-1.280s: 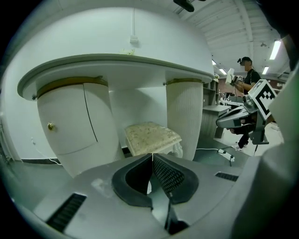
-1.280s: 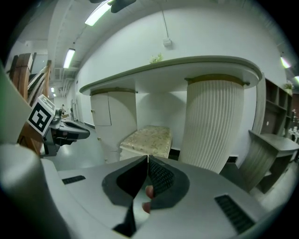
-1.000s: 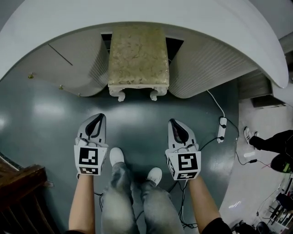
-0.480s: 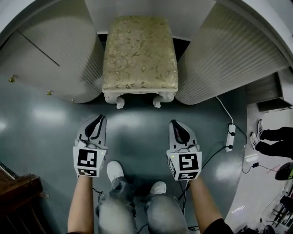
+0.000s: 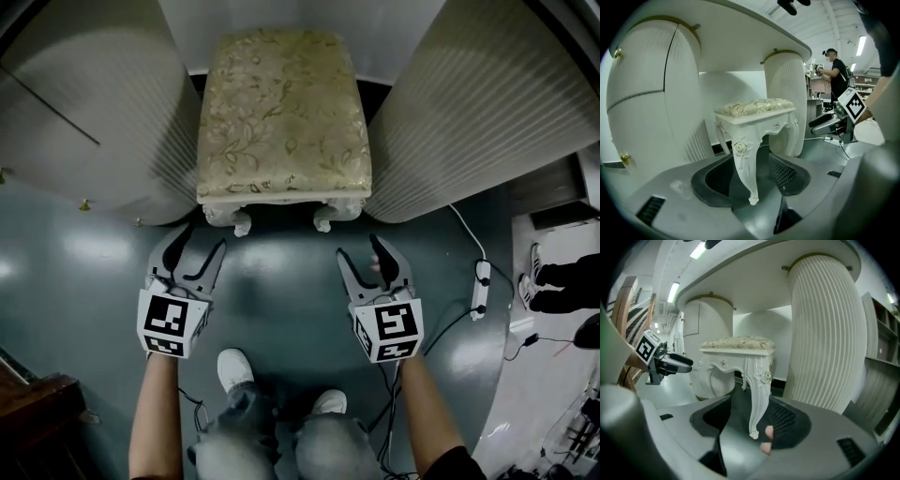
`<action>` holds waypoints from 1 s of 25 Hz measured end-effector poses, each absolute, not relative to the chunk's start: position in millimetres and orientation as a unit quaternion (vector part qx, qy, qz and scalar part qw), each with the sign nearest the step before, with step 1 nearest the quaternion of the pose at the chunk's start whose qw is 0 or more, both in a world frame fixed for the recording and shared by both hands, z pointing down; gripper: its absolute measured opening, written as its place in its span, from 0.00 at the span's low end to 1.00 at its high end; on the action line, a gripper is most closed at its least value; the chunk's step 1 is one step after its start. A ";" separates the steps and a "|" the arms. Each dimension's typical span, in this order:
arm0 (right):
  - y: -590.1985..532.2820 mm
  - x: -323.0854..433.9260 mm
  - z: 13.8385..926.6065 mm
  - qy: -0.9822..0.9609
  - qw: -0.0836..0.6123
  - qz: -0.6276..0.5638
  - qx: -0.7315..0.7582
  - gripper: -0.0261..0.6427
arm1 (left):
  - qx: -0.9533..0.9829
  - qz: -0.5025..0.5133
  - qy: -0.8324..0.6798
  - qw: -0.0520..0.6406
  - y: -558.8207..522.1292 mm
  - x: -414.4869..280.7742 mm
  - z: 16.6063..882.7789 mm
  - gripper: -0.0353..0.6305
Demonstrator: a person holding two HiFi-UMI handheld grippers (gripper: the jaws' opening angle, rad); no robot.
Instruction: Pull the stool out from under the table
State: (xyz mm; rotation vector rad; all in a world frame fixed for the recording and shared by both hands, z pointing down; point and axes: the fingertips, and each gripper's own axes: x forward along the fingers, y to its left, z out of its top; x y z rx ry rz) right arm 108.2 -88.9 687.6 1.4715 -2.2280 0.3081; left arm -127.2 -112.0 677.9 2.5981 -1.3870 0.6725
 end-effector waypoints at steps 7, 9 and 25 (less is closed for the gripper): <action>-120.8 113.7 704.2 -0.814 0.220 0.092 0.530 0.53 | 0.869 0.220 -0.440 0.050 -142.1 -122.2 694.6 0.48; -130.5 113.0 709.8 -0.818 0.216 0.090 0.525 0.54 | 0.871 0.215 -0.439 0.046 -148.2 -122.4 699.3 0.48; -176.4 102.1 721.1 -0.829 0.212 0.060 0.515 0.54 | 0.881 0.242 -0.405 0.016 -172.5 -109.3 720.8 0.48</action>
